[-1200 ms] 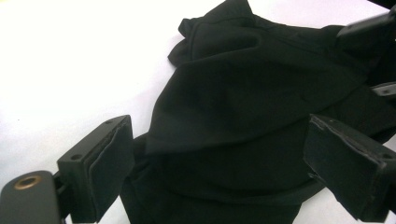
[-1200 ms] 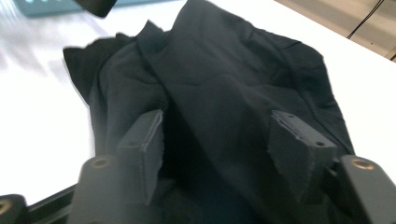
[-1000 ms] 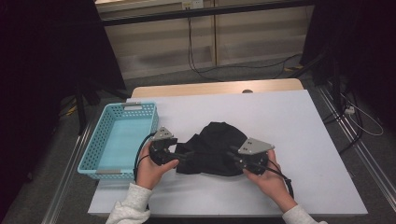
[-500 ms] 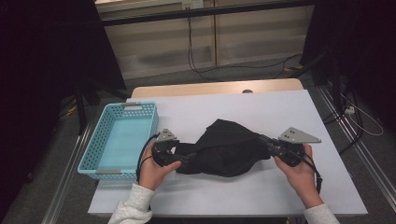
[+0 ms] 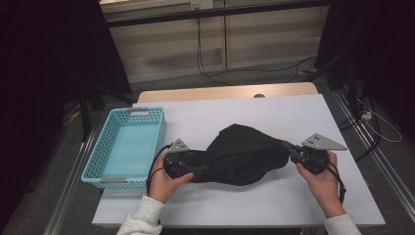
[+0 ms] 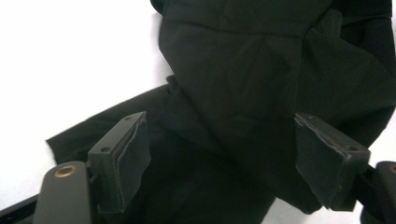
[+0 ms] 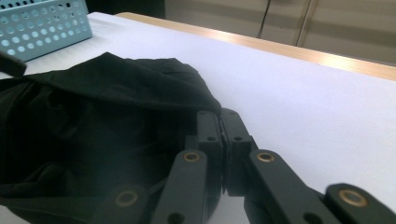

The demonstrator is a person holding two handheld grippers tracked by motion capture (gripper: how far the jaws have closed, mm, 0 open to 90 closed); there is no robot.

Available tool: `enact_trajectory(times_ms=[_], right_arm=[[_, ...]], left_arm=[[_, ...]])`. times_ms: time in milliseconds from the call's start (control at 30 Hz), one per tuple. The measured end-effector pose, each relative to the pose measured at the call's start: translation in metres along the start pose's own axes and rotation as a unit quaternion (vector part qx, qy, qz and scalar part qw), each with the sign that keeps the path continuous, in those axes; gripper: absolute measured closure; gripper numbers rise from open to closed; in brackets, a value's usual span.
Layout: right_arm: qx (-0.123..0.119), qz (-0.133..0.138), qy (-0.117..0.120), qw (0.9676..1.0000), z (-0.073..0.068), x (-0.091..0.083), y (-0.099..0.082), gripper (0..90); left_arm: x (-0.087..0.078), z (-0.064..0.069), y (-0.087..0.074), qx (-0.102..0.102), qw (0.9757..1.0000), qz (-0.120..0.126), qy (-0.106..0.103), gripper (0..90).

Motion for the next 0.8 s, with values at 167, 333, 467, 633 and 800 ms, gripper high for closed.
enact_trajectory(times_ms=[167, 333, 467, 633, 800], right_arm=[[0.007, -0.001, -0.007, 1.0, 0.006, -0.002, -0.003, 88.5], [0.008, -0.002, -0.005, 1.0, 0.007, -0.002, -0.004, 88.5], [-0.006, -0.004, 0.009, 0.9999, -0.001, 0.002, -0.004, 88.2], [-0.015, -0.006, 0.02, 0.9997, -0.01, 0.005, -0.003, 88.0], [-0.016, -0.009, 0.024, 0.9995, -0.012, 0.007, -0.003, 87.8]], left_arm=[[0.004, 0.004, -0.003, -0.001, 0.9999, -0.011, -0.008, 27.7], [0.004, 0.006, -0.003, 0.001, 0.9999, -0.012, -0.012, 28.6], [0.003, 0.007, -0.002, 0.004, 0.9999, -0.008, -0.011, 34.2], [0.001, 0.004, -0.002, -0.001, 0.9998, -0.018, -0.001, 56.1], [-0.001, 0.004, -0.003, -0.018, 0.9992, -0.036, -0.001, 77.2]])
Point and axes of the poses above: each handheld gripper's, and its own axes: x roughly forward along the jaws, y roughly out of its top, z roughly to its right, the point moved 3 cm from there along x, roughly forward along the jaws, and after that the axes turned 2 degrees about -x, right-handed, at the moved point
